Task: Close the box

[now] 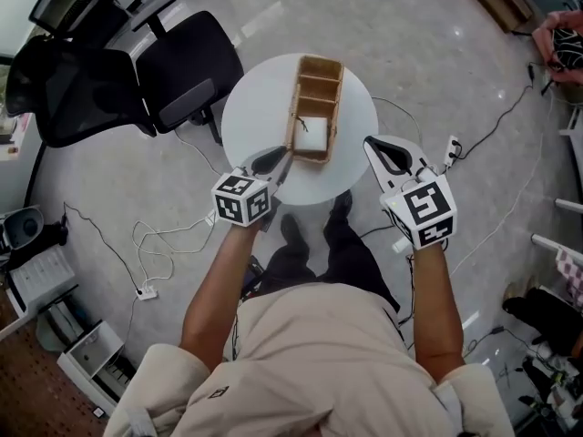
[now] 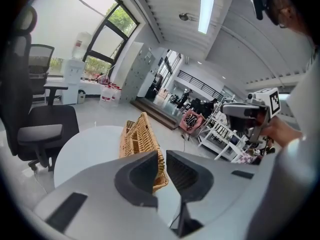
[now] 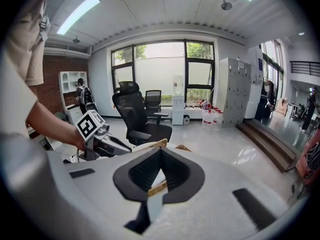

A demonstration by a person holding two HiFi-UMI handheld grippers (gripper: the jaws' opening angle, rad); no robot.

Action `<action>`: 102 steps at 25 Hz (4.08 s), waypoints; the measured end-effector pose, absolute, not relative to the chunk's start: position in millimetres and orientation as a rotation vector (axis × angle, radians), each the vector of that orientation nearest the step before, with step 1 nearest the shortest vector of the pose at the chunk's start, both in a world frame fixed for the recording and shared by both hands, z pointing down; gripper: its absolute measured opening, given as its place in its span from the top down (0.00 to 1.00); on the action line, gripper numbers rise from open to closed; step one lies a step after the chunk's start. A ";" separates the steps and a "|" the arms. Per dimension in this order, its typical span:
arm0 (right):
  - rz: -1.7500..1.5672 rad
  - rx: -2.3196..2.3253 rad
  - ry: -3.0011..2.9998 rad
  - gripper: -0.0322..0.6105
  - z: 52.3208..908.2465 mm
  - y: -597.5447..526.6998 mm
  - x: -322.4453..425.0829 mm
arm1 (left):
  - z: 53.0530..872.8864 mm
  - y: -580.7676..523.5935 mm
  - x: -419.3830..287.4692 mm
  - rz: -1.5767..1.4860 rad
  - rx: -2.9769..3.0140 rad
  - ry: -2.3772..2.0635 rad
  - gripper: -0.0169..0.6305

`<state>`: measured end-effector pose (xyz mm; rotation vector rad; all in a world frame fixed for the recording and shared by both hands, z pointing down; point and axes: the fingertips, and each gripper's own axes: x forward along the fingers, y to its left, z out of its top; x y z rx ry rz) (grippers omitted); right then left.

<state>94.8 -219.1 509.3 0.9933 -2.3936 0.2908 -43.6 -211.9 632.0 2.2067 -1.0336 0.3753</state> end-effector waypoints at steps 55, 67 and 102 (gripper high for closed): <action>0.121 1.156 -2.350 0.96 413.7 -204.5 120.5 | 627.9 -243.5 -51.9 0.526 2.285 -1.035 0.90; 0.121 1.132 -2.358 0.96 417.5 -211.3 130.1 | 641.8 -236.8 -23.9 0.559 2.275 -0.991 0.90; 0.011 1.066 -2.610 0.96 325.0 -157.9 66.4 | 317.5 -196.1 -139.5 0.043 2.827 -1.409 0.90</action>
